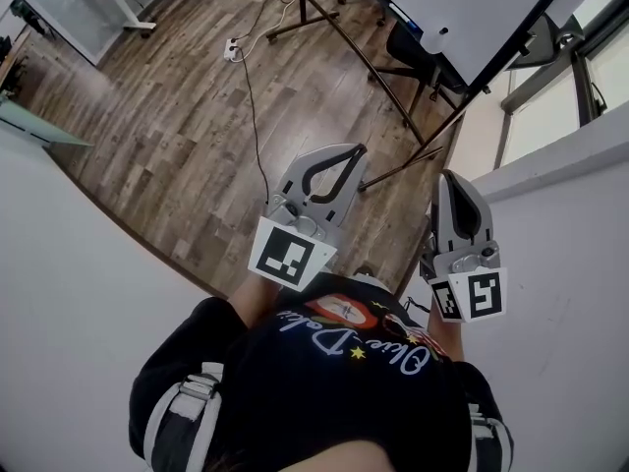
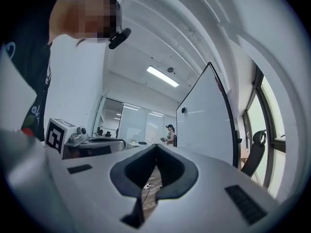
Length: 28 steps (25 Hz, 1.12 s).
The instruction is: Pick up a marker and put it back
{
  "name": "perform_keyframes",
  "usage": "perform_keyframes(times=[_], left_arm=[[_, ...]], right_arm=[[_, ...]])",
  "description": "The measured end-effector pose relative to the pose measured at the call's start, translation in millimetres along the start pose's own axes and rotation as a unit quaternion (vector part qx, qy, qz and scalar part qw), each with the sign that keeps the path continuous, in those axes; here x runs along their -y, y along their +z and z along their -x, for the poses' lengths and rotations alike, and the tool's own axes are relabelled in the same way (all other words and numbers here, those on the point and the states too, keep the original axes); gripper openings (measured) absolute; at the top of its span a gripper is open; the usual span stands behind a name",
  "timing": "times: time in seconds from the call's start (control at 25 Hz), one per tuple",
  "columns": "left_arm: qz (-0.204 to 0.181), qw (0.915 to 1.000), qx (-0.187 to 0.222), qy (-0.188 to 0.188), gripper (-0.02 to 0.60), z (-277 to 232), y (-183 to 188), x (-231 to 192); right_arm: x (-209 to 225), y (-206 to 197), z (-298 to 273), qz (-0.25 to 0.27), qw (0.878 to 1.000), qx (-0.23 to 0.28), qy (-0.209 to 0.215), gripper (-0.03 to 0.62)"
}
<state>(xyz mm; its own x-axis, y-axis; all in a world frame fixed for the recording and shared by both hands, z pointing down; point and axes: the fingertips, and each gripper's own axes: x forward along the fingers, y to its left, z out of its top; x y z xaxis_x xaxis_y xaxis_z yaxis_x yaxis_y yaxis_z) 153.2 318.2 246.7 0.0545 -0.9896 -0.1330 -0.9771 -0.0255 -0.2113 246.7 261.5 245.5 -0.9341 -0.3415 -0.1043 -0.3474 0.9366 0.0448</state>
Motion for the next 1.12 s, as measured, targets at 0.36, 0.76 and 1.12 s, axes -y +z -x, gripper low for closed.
perform_keyframes(times=[0.36, 0.76, 1.12], left_arm=[[0.014, 0.9998, 0.017, 0.000, 0.003, 4.6, -2.3, -31.8], [0.031, 0.9995, 0.001, 0.002, 0.003, 1.0, -20.1, -46.9], [0.005, 0.9993, -0.014, 0.034, 0.003, -13.3, -32.1, -82.6]], right_arm=[[-12.1, 1.7, -23.9, 0.017, 1.000, 0.001, -0.012, 0.000], [-6.0, -7.5, -40.7, 0.012, 1.000, -0.009, -0.020, 0.000], [14.7, -17.7, -87.8, 0.003, 1.000, 0.000, 0.005, 0.000]])
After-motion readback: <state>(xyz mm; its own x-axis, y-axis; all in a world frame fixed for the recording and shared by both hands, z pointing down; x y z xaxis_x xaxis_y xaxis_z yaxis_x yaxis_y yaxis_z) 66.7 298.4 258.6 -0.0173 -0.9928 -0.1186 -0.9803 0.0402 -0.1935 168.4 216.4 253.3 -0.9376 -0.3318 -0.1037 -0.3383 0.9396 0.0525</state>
